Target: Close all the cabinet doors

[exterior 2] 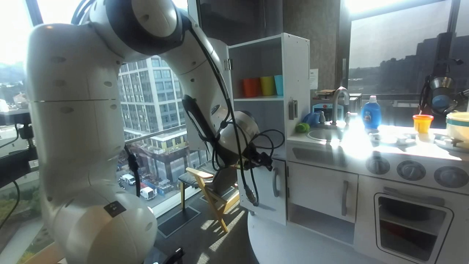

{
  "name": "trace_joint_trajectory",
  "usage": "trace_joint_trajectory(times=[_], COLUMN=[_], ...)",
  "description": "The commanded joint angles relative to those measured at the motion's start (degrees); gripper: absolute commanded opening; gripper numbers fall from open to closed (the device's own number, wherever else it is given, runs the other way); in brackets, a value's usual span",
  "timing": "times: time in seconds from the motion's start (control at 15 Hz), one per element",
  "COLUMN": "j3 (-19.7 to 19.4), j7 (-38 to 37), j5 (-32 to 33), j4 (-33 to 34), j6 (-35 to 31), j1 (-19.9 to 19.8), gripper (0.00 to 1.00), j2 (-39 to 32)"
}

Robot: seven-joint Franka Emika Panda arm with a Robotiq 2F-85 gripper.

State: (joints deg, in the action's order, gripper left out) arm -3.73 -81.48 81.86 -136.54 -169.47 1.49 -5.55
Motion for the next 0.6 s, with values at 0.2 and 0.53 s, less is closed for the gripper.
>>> trace_joint_trajectory(times=[0.2, 0.53], j3=[1.51, 7.15], j7=[-5.42, 1.24], j5=[-1.56, -17.17], j4=[-3.63, -12.65], j6=[13.2, 34.01], j1=[2.73, 5.21], gripper=[1.0, 1.0], j2=[5.21, 17.08])
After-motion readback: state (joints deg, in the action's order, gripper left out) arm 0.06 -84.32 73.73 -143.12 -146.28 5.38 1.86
